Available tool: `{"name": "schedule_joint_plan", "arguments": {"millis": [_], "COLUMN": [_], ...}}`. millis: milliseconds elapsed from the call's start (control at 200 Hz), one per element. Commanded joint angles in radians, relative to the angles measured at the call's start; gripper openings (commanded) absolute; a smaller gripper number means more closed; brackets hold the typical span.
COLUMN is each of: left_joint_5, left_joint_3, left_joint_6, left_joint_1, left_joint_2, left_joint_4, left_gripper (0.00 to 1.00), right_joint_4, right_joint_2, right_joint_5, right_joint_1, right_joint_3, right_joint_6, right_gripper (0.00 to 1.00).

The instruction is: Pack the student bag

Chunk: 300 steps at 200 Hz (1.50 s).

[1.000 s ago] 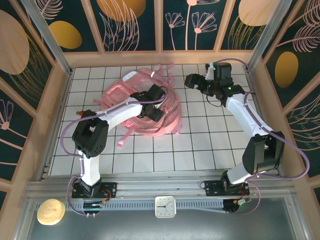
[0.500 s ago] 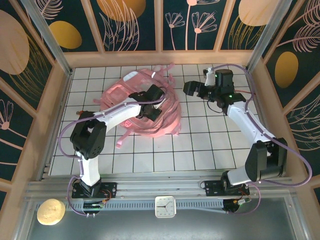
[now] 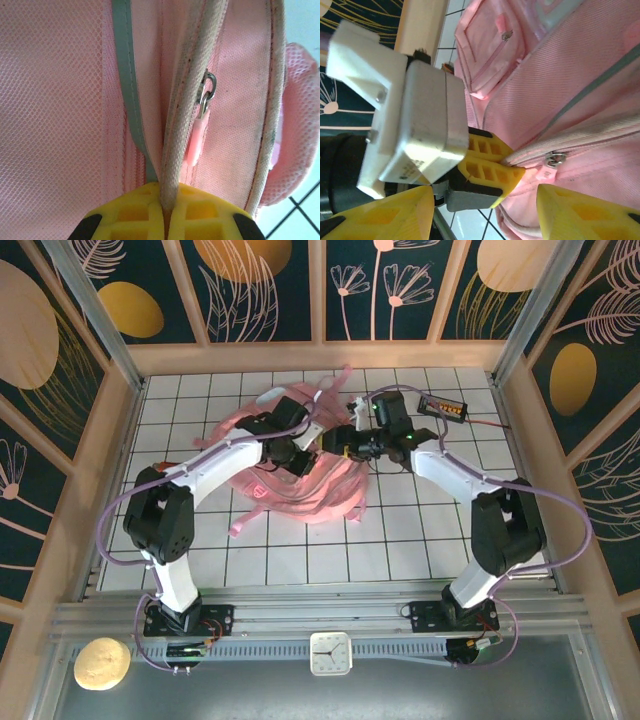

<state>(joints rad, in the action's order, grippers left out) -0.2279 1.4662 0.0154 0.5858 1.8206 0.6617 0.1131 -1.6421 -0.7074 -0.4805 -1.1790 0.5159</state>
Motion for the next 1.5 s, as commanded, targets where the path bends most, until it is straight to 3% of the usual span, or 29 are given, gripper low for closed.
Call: {"name": "schedule_joint_plan", "arguments": {"millis": [0, 145, 430, 746, 1086, 1256, 1496], "left_joint_5": [-0.158, -0.232, -0.346, -0.530, -0.597, -0.598, -0.576], "left_joint_3": [0.034, 0.026, 0.032, 0.028, 0.025, 0.025, 0.013], "left_joint_6": [0.005, 0.020, 0.038, 0.111, 0.129, 0.125, 0.061], "left_joint_1": [-0.035, -0.071, -0.092, -0.148, -0.149, -0.149, -0.149], "left_joint_2": [-0.074, -0.086, -0.078, -0.064, -0.037, -0.039, -0.042], "left_joint_4": [-0.040, -0.047, -0.061, -0.135, -0.149, -0.146, -0.084], "left_gripper": [0.00, 0.00, 0.00, 0.00, 0.00, 0.00, 0.00], "right_joint_4": [-0.062, -0.053, -0.011, 0.135, 0.202, 0.256, 0.301], "right_joint_2": [-0.039, -0.063, -0.104, -0.150, -0.238, -0.277, -0.248], "right_joint_5": [-0.012, -0.011, 0.011, 0.128, 0.211, 0.300, 0.438], "right_joint_1": [-0.001, -0.004, -0.012, -0.044, -0.122, -0.150, -0.145], "right_joint_3": [0.005, 0.011, 0.009, -0.062, -0.215, -0.281, -0.312], "right_joint_6": [0.038, 0.022, -0.038, -0.188, -0.236, -0.233, -0.235], "right_gripper": [0.56, 0.51, 0.55, 0.53, 0.52, 0.34, 0.19]}}
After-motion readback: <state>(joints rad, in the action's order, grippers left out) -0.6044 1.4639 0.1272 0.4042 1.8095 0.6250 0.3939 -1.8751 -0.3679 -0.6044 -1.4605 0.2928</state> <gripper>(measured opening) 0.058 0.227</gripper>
